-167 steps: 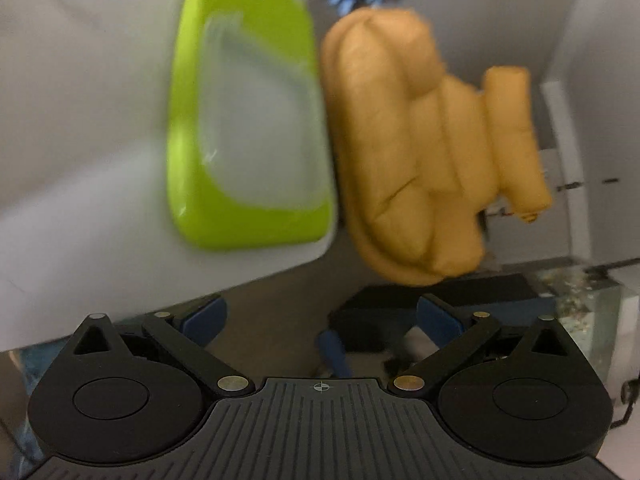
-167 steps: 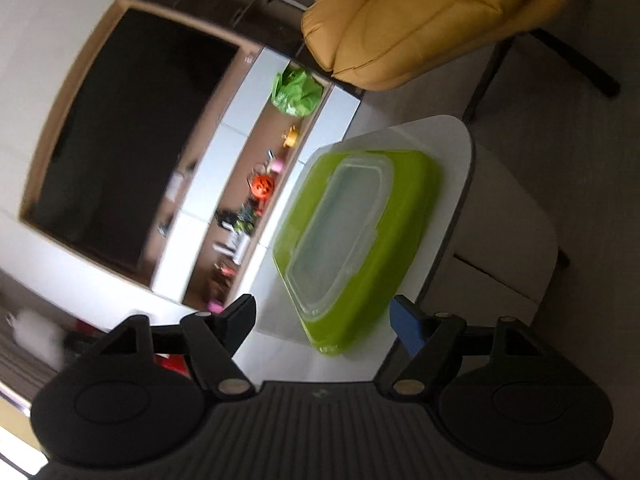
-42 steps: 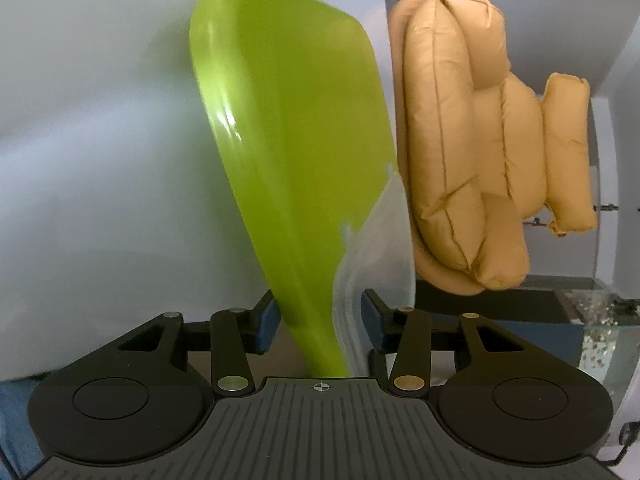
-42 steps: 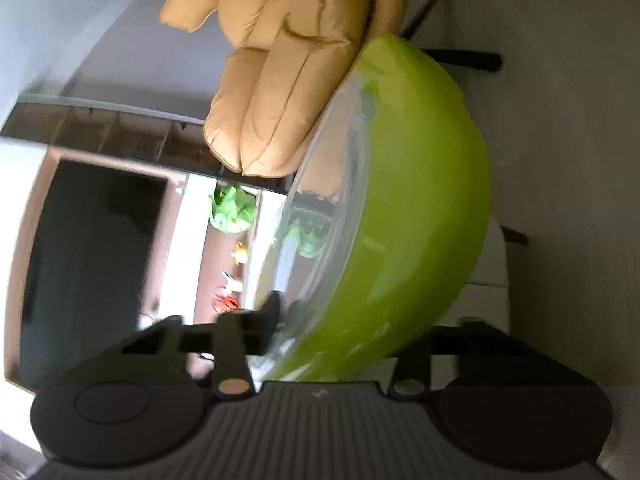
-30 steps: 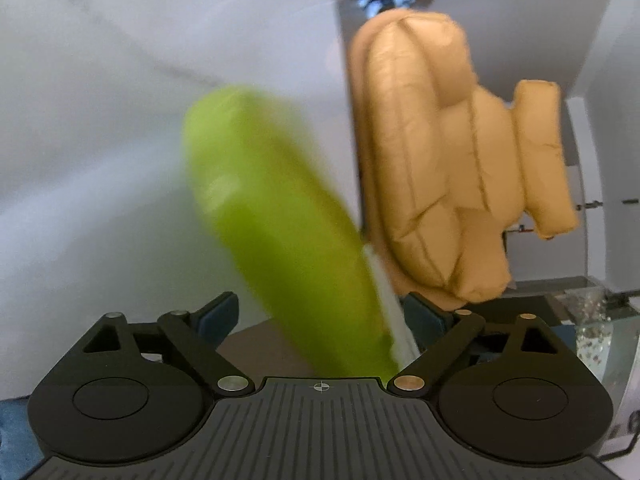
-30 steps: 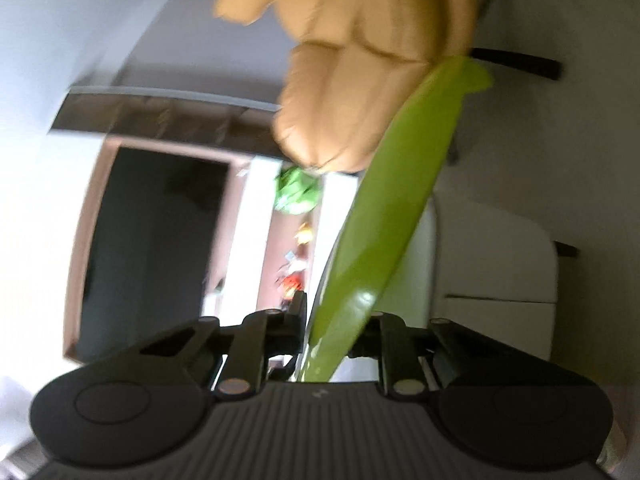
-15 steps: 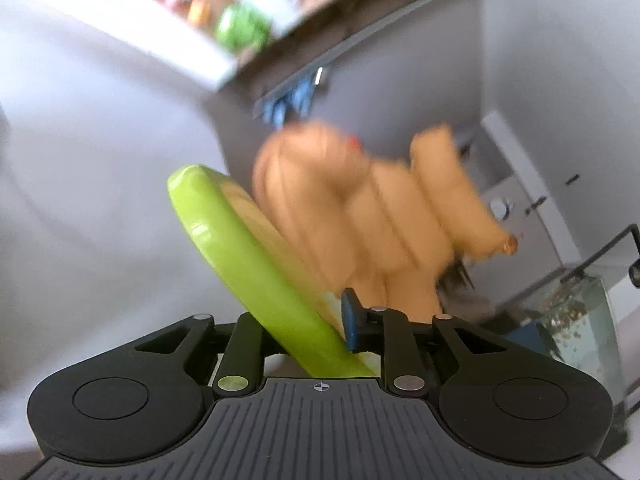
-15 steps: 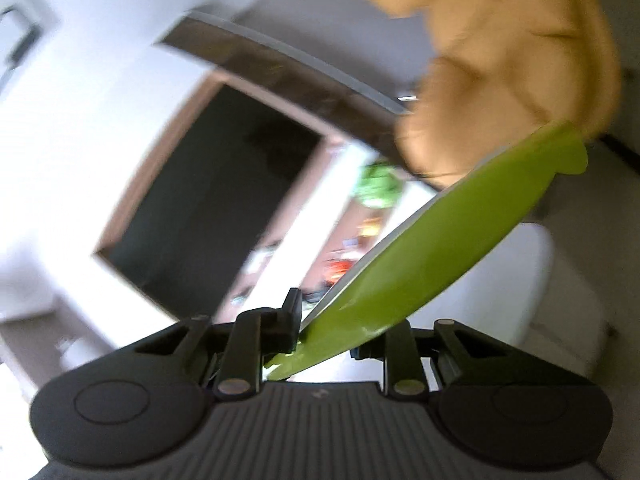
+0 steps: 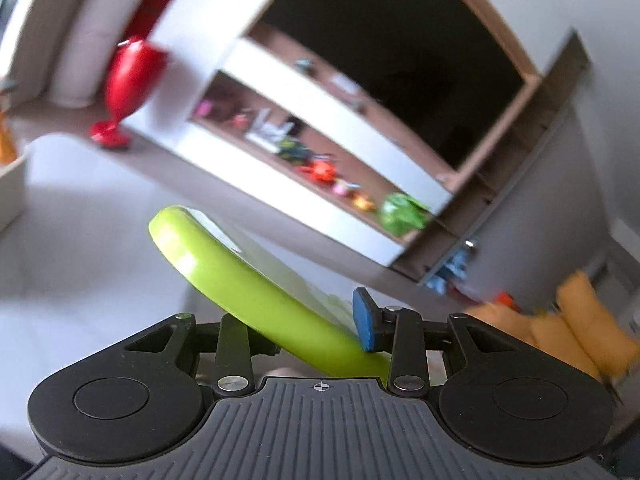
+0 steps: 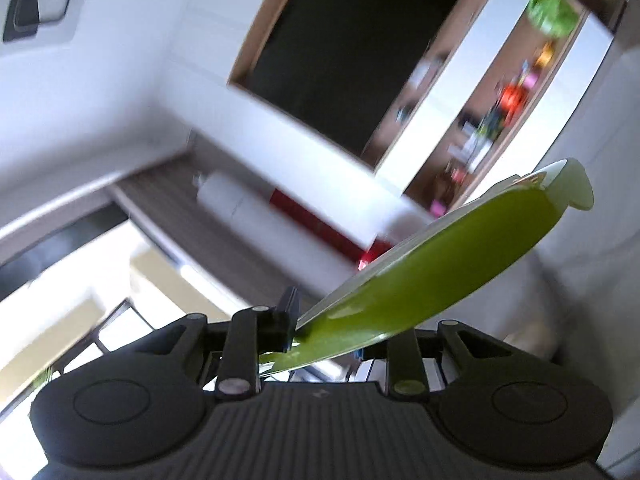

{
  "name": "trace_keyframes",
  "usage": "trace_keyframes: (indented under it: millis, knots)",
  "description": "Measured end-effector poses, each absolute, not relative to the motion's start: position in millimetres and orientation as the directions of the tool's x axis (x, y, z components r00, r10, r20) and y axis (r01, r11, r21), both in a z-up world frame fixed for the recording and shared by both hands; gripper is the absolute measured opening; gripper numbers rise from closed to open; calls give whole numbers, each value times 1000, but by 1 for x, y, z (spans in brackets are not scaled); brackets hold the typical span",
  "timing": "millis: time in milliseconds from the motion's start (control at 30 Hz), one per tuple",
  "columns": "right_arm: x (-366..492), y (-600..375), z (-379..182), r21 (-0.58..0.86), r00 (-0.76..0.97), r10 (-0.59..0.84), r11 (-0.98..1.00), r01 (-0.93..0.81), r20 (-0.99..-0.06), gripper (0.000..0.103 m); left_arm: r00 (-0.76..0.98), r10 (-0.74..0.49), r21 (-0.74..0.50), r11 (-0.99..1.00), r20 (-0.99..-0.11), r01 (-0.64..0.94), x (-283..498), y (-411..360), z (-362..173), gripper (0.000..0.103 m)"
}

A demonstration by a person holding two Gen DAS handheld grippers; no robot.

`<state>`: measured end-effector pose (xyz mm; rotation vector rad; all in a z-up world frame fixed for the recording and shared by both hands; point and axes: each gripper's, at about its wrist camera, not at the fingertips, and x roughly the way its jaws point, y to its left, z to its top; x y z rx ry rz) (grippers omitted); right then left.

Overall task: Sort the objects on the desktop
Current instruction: 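Lift the lid off the table and flip it over with both tools, then carry the lid over the dark box with both tools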

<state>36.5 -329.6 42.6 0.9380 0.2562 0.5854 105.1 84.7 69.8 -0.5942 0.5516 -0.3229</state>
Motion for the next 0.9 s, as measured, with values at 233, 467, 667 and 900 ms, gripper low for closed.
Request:
trace_keyframes:
  millis: [233, 467, 667, 900]
  knots:
    - [38, -293, 23, 795, 799, 596, 521, -310, -79, 29, 755, -466, -700, 714, -460, 15, 111, 129, 13, 60]
    - [26, -285, 8, 883, 738, 646, 443, -157, -193, 30, 676, -501, -720, 691, -540, -63, 112, 150, -13, 72]
    - [24, -291, -20, 903, 705, 648, 430, -27, -287, 47, 636, -513, -711, 698, -577, -81, 110, 147, -25, 83]
    - [16, -306, -39, 946, 637, 720, 321, 45, -274, 67, 590, -551, -728, 679, -591, -96, 111, 150, -35, 90]
